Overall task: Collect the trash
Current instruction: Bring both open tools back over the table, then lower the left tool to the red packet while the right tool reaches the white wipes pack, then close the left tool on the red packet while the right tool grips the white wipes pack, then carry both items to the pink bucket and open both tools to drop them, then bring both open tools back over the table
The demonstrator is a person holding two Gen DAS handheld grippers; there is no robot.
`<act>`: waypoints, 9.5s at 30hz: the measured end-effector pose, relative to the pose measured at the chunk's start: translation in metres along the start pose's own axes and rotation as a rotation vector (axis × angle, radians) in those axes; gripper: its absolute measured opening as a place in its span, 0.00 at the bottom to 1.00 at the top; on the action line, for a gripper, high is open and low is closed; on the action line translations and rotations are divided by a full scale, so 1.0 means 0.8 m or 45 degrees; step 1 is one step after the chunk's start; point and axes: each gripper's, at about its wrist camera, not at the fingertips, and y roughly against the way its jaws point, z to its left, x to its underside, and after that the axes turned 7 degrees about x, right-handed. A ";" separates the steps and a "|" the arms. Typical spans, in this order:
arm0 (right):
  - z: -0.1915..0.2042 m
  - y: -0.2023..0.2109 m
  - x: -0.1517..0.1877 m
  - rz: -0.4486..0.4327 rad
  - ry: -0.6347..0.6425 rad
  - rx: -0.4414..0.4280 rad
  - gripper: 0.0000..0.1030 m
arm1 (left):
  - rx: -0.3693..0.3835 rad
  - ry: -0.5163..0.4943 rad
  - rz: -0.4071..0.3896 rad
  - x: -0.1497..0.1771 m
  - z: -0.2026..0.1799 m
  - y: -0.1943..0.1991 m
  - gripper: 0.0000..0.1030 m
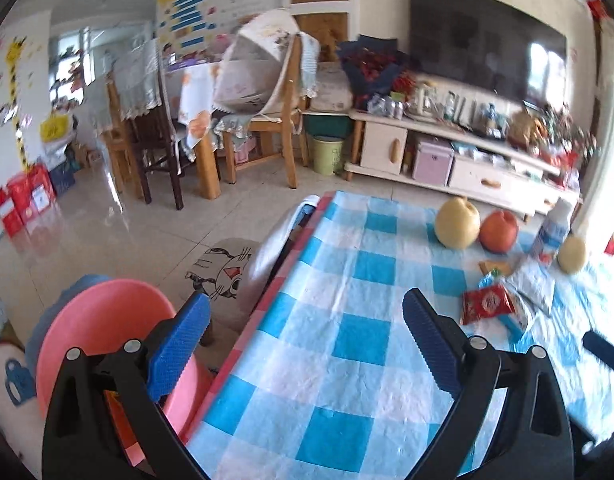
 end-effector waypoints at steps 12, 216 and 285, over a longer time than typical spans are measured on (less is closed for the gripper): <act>-0.089 0.019 0.013 -0.055 -0.082 0.091 0.96 | 0.121 -0.129 0.016 0.013 -0.060 -0.019 0.93; 0.084 -0.038 -0.022 0.147 0.325 -0.241 0.73 | -0.282 0.247 0.044 -0.018 0.092 -0.003 0.39; 0.045 0.012 0.029 0.078 0.087 -0.125 0.96 | -0.117 0.306 0.036 -0.024 0.084 -0.006 0.92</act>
